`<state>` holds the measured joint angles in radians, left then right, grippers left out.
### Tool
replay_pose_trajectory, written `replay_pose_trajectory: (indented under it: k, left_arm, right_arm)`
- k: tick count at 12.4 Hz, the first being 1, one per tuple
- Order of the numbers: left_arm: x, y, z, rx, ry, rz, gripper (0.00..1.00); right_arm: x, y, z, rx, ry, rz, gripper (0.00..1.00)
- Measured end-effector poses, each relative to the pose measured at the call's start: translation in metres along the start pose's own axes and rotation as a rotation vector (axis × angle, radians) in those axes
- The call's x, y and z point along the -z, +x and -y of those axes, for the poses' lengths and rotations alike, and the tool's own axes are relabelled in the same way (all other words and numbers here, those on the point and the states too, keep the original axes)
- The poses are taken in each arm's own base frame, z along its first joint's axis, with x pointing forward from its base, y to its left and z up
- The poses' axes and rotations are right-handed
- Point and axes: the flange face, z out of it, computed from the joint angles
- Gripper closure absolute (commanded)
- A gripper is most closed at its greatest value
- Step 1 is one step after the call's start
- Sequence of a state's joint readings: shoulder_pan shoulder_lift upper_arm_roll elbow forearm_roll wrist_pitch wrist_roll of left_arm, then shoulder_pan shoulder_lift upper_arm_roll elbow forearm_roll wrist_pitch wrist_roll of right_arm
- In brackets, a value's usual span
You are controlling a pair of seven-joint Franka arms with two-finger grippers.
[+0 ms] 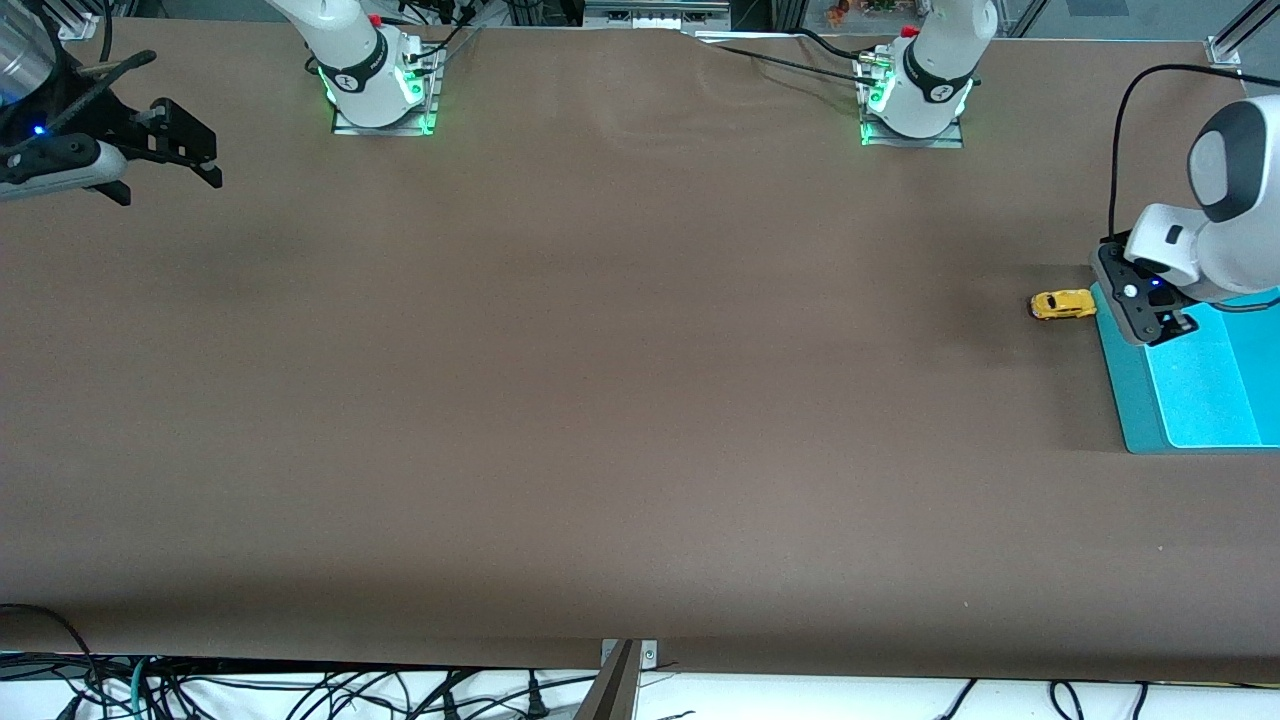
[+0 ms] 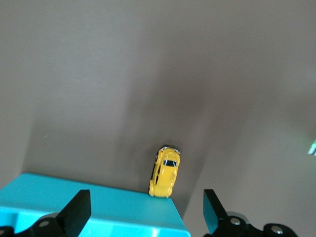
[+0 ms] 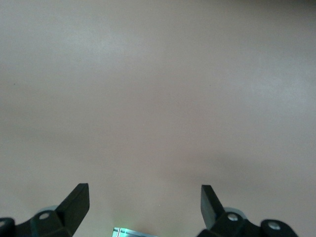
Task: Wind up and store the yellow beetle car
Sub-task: 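Lower the left gripper onto the car beside the box and grasp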
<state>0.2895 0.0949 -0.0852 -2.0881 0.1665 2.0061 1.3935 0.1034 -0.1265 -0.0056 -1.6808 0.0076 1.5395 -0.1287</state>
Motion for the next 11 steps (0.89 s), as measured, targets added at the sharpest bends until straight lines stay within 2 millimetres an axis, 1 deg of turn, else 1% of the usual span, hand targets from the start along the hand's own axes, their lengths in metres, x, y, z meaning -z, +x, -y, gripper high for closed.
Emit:
replay_pose_trajectory:
  k: [1, 3, 5, 6, 8, 11]
  left_arm:
    - [-0.021, -0.007, -0.002, -0.043, 0.022, -0.010, 0.00]
    - [-0.062, -0.032, -0.010, -0.121, 0.071, -0.027, 0.00]
    - [-0.100, -0.056, -0.024, -0.148, 0.099, -0.045, 0.00]
    - [-0.116, -0.065, -0.031, -0.152, 0.101, -0.052, 0.00]
    - [-0.140, -0.072, -0.035, -0.150, 0.094, -0.065, 0.00]
    - [-0.162, -0.076, -0.033, -0.144, 0.083, -0.079, 0.00]
  right_arm:
    - [-0.002, 0.001, 0.000, -0.001, 0.000, 0.004, 0.00]
    - [-0.004, 0.002, -0.001, -0.004, 0.000, 0.009, 0.00]
    - [-0.005, 0.002, -0.002, -0.005, 0.000, 0.010, 0.00]
    - [-0.006, 0.003, -0.002, -0.006, -0.001, 0.011, 0.00]
    - [-0.007, 0.003, -0.003, -0.008, -0.007, 0.014, 0.00]
    - [-0.008, 0.004, -0.005, -0.010, -0.027, 0.016, 0.00]
